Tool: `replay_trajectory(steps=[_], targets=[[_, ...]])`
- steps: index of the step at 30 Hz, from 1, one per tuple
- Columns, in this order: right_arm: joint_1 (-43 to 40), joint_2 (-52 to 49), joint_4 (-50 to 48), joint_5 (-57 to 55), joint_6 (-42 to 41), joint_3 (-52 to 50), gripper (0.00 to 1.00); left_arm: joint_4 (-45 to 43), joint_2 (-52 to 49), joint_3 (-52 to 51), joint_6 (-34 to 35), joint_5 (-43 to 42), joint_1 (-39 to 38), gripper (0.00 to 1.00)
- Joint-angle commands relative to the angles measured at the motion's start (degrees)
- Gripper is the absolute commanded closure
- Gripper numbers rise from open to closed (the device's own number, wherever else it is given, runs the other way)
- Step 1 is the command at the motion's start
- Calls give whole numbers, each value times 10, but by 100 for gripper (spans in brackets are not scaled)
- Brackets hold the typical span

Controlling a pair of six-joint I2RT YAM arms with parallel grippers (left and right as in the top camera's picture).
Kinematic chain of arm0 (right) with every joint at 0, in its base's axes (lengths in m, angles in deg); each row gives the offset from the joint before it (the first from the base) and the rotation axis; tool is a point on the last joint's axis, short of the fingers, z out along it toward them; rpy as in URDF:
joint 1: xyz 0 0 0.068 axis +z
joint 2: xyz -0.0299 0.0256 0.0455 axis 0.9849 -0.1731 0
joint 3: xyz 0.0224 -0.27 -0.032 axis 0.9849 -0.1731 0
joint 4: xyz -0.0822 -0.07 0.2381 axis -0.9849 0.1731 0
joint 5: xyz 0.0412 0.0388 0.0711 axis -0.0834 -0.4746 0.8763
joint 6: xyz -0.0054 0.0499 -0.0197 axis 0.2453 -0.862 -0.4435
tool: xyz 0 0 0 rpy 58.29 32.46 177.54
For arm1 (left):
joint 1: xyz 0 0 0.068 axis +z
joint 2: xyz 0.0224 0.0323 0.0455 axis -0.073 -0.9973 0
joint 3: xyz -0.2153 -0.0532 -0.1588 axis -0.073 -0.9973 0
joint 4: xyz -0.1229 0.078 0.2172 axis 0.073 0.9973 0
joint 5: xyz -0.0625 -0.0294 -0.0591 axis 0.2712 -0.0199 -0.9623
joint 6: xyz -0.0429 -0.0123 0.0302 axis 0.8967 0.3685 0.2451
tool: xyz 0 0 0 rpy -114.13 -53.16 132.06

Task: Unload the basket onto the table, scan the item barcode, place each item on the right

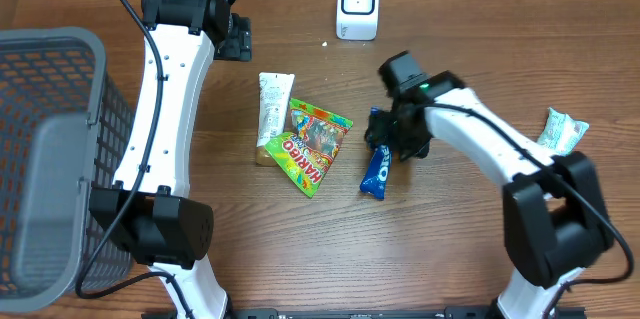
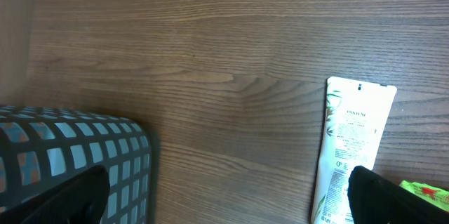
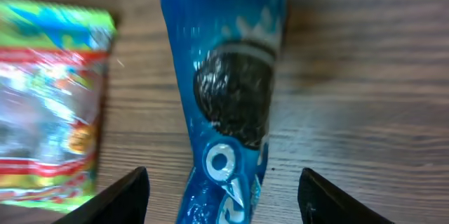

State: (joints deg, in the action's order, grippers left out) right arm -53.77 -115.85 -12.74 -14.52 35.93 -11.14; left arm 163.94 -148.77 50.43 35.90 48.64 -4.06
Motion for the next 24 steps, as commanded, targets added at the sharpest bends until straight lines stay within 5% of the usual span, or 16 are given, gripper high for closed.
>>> replay_trajectory(steps=[1, 11, 24], targets=[[7, -9, 10, -25, -6, -1, 32, -2, -8, 0, -10, 8, -3, 0], [8, -15, 70, -78, -6, -9, 41, -2, -8, 0, -10, 8, -3, 0], [-12, -15, -9, -119, 29, -102, 41, -2, -8, 0, -10, 8, -3, 0]])
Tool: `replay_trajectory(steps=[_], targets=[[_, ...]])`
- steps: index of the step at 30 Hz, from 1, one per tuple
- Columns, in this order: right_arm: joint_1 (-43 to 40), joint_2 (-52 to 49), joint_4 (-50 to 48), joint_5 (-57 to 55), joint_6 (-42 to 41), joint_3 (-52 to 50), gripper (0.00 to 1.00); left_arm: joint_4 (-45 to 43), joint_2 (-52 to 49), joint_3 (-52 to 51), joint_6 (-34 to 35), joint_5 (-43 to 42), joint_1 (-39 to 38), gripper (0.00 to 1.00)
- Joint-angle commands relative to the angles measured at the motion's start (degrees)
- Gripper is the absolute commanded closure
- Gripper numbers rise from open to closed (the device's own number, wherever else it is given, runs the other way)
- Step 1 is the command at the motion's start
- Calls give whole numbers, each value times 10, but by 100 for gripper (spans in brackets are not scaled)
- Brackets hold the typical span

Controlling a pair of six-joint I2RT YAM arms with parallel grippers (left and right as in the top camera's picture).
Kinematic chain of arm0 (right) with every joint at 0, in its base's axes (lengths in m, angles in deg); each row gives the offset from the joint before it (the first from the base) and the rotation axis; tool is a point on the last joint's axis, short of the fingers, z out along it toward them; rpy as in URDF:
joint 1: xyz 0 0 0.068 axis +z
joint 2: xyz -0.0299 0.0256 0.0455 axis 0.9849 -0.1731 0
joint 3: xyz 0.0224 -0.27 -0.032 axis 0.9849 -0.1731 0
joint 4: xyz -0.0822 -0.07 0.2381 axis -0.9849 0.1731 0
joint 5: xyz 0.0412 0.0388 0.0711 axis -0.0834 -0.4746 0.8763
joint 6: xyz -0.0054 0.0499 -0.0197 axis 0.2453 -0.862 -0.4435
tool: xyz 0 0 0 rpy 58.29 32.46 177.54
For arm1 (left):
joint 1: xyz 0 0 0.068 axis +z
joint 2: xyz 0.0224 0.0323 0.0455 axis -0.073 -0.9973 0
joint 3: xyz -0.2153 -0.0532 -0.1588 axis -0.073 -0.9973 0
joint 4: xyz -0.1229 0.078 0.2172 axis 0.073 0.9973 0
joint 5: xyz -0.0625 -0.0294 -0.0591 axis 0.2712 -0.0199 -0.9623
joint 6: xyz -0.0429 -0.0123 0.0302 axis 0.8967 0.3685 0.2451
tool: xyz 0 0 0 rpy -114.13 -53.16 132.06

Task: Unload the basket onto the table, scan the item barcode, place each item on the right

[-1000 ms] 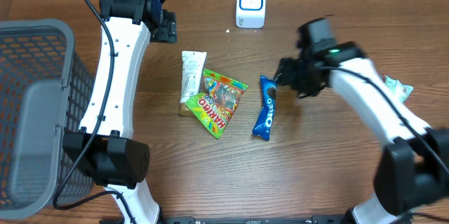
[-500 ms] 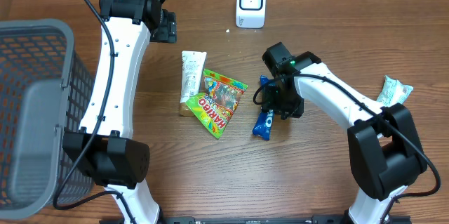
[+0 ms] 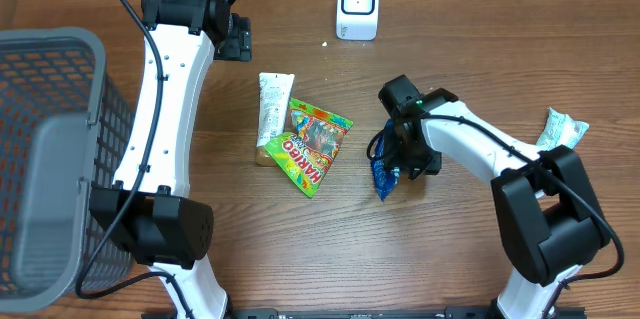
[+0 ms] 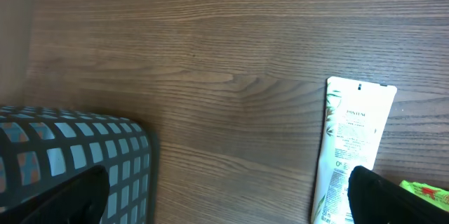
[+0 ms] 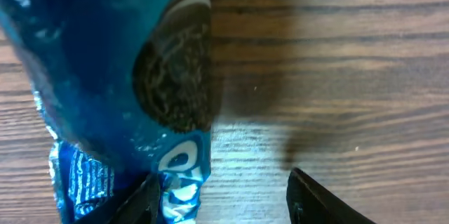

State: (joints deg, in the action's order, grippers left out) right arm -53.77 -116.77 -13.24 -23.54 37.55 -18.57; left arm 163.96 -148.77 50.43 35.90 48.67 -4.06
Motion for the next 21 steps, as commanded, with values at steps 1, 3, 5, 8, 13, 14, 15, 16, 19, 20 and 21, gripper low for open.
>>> replay_trajectory(steps=[1, 3, 5, 8, 13, 14, 15, 16, 19, 20, 21], targets=[[-16, -6, -5, -28, 17, -31, 41, -3, -8, 0, -10, 7, -3, 0], [-25, -6, -5, -28, 27, -32, 41, -3, -8, 0, -10, 7, -3, 0], [-33, -6, -3, -28, 28, -32, 41, -3, -8, 0, -10, 7, -3, 0], [-55, -6, 2, -7, 42, -31, 39, -3, -8, 0, -10, 7, -3, 0], [-113, -3, 23, 104, 86, -10, 34, -3, -8, 0, -10, 7, -3, 0], [-126, -1, 29, 140, 104, 0, 34, -3, -8, 0, -10, 7, -3, 0], [-137, 2, 36, 167, 119, 11, 34, -3, -8, 0, -10, 7, -3, 0], [-148, 6, 46, 188, 132, 27, 34, -3, -8, 0, -10, 7, -3, 0], [-160, 14, 65, 197, 146, 64, 34, -3, -8, 0, -10, 7, -3, 0], [-160, 16, 69, 197, 151, 75, 34, -3, -8, 0, -10, 7, -3, 0], [-160, 17, 73, 197, 159, 87, 34, -3, -8, 0, -10, 7, -3, 0]])
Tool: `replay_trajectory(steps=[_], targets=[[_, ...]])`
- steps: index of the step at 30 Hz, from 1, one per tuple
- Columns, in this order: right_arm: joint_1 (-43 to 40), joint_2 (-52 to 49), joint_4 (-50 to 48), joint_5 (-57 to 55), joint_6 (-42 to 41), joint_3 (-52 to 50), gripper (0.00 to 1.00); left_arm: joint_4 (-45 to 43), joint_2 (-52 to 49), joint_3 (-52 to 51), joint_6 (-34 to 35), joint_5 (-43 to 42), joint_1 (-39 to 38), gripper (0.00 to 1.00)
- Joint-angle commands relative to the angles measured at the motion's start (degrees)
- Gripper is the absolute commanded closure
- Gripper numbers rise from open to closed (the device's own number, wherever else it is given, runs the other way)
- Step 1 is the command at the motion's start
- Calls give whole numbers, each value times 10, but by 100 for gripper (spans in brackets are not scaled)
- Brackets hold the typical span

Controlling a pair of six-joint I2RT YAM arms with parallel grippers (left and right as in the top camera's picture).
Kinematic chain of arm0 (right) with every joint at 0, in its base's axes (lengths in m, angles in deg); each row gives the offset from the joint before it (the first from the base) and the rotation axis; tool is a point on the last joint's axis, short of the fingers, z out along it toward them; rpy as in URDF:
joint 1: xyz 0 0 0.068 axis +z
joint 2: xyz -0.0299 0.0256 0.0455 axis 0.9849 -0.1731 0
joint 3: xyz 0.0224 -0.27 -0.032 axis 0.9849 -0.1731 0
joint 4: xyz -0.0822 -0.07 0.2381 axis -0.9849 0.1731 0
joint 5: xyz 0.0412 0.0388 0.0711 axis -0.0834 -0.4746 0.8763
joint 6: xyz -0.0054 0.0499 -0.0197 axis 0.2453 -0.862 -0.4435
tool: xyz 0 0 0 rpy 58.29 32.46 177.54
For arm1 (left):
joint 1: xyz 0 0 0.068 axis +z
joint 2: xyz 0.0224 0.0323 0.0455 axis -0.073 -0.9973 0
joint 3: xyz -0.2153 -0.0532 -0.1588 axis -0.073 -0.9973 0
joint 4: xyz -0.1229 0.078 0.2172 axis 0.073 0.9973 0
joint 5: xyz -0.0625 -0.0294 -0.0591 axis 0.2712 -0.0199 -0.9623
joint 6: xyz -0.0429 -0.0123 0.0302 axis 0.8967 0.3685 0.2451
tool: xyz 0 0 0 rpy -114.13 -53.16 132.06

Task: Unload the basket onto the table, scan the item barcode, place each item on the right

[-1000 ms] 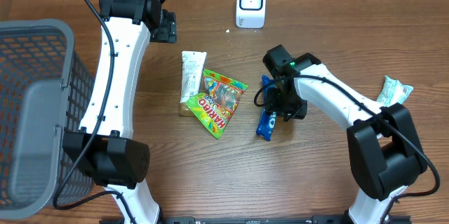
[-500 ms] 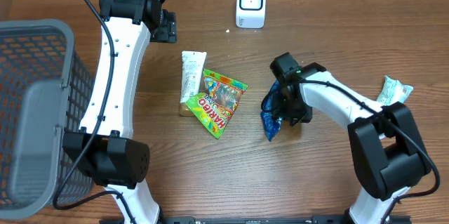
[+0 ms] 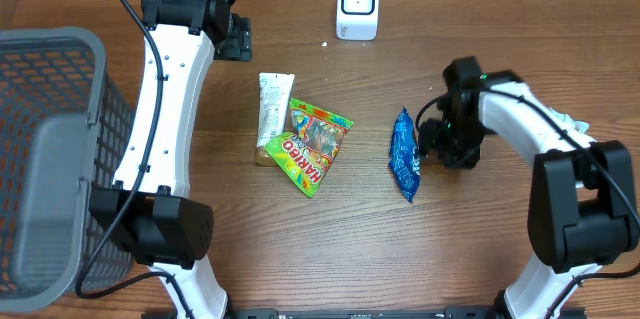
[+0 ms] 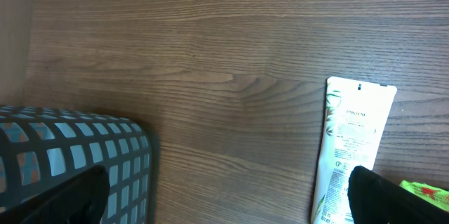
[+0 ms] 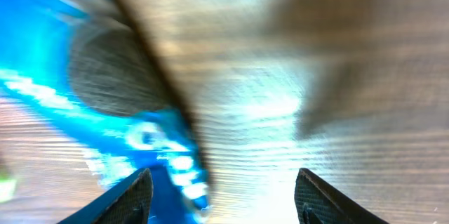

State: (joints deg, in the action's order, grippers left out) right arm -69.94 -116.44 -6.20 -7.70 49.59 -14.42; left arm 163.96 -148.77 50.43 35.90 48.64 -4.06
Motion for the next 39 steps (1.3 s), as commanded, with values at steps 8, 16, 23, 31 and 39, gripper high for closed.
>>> replay_trajectory(steps=[8, 16, 23, 31, 39], targets=[[52, 12, -32, -60, 31, 65, 39, -3, -8, 0, -10, 8, -3, 0], [101, -1, -107, -157, 20, 38, 39, -3, -8, 0, -10, 8, -3, 0], [101, -22, -106, -191, 6, 30, 44, -3, -8, 0, -10, 7, -3, 0], [102, -22, -103, -168, 8, 30, 53, -3, -8, 0, -10, 8, -3, 0], [96, -21, -82, -71, 27, 57, 96, -3, -8, 0, -10, 8, -3, 0]])
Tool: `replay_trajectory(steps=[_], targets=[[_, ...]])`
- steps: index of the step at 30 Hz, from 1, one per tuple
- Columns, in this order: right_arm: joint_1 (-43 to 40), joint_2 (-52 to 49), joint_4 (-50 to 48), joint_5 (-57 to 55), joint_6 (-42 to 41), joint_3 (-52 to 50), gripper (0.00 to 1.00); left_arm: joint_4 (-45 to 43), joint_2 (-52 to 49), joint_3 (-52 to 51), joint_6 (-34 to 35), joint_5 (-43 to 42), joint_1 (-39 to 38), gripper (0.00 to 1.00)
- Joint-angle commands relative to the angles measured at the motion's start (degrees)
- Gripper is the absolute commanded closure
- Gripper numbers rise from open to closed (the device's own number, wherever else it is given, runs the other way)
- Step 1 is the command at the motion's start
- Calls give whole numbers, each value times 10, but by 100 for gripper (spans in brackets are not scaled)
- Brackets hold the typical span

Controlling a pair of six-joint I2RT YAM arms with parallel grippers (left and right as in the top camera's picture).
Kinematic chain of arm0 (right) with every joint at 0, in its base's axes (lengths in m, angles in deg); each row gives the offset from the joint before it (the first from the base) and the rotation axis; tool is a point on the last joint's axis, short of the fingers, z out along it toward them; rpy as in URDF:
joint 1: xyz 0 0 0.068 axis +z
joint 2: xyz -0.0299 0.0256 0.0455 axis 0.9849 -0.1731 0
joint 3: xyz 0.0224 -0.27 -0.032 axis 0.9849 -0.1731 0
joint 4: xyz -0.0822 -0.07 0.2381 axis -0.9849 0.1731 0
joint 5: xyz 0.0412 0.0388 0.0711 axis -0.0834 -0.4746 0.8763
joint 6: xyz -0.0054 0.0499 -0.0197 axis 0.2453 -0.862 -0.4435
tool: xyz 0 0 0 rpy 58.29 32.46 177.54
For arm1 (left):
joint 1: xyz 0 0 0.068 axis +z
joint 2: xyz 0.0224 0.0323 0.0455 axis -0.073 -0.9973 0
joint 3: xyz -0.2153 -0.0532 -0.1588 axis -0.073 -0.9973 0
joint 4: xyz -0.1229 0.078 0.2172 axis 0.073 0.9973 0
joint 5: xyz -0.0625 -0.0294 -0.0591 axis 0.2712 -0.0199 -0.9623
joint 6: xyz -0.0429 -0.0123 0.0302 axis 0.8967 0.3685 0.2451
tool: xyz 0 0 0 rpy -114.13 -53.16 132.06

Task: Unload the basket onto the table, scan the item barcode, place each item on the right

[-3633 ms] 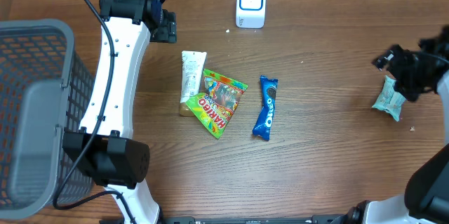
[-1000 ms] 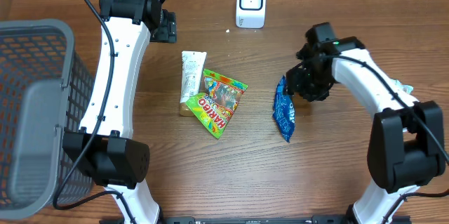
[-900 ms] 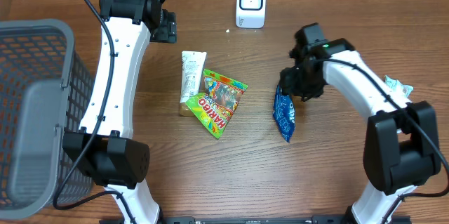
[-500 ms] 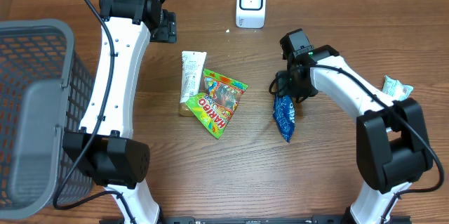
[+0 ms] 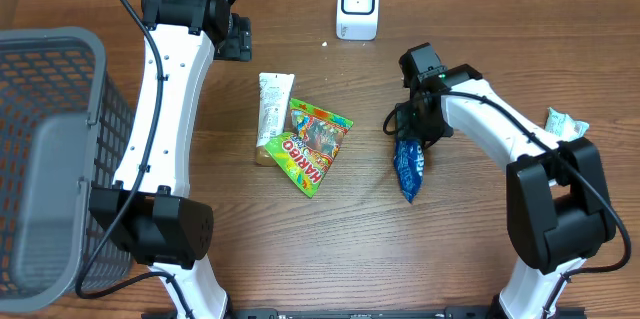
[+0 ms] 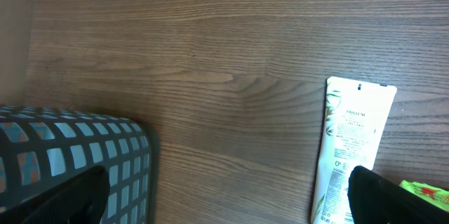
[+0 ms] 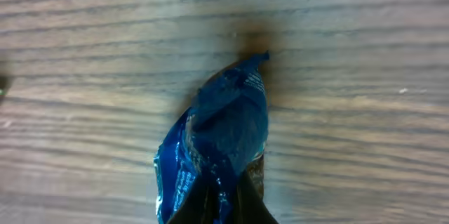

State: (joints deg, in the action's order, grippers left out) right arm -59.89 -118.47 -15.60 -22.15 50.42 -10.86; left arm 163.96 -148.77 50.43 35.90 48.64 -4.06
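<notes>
A blue Oreo packet point(image 5: 408, 169) lies on the wooden table right of centre, its upper end pinched. My right gripper point(image 5: 415, 127) is at that end, shut on the packet point(image 7: 221, 129); in the right wrist view its dark fingertips point(image 7: 254, 190) close round the crumpled foil. The white barcode scanner point(image 5: 358, 5) stands at the back of the table, apart from the packet. My left gripper point(image 5: 238, 39) hangs at the back left, open; in the left wrist view its gripper point(image 6: 228, 203) has nothing between the fingers.
A white Pantene tube point(image 5: 274, 107) and a green Haribo bag point(image 5: 312, 145) lie left of the packet. A grey mesh basket point(image 5: 50, 149) fills the left edge. A white-green packet point(image 5: 562, 129) lies at the far right.
My right gripper was open to the right of the blue packet; now it is at the packet's upper end and shut on it. The left arm has not moved.
My right gripper was open over the blue packet lying next to the Haribo bag. Then the packet stood turned on its edge under the gripper. Then it lay farther right with the gripper open beside it. Now the gripper pinches its upper end.
</notes>
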Motion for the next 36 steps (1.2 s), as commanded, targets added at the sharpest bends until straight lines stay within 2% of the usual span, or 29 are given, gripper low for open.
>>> replay_trajectory(steps=[1, 9, 11, 15, 20, 21, 23, 24, 25, 28, 31, 36], targets=[[-8, 0, 18, 106, 34, 31, 96, -3, -8, 0, -10, 8, -3, 0], [-83, -3, 36, 415, 166, 63, 96, -3, -8, 0, -10, 7, -3, 0], [-106, -8, 36, 461, 185, 60, 96, -3, -8, 0, -10, 8, -3, 0], [-136, -42, 43, 499, 215, 50, 96, -3, -8, 0, -10, 8, -3, 1], [-138, -107, 49, 461, 242, 48, 94, -3, -8, 0, -10, 8, -3, 0], [-139, -116, 49, 437, 241, 48, 87, -3, -8, 0, -10, 8, -3, 0], [-143, -124, 47, 374, 217, 48, 44, -3, -8, 0, -10, 8, -3, 0], [-146, -124, 47, 342, 198, 49, 33, -3, -8, 0, -10, 8, -3, 1], [-150, -124, 49, 320, 185, 54, 26, -3, -8, 0, -10, 8, -3, 0], [-168, -123, 74, 297, 160, 90, 21, -3, -8, 0, -10, 8, -3, 0], [-173, -121, 121, 298, 151, 147, 20, -3, -8, 0, -10, 7, -3, 0], [-122, -111, 164, 269, 144, 196, 20, -3, -8, 0, -10, 8, -3, 0]])
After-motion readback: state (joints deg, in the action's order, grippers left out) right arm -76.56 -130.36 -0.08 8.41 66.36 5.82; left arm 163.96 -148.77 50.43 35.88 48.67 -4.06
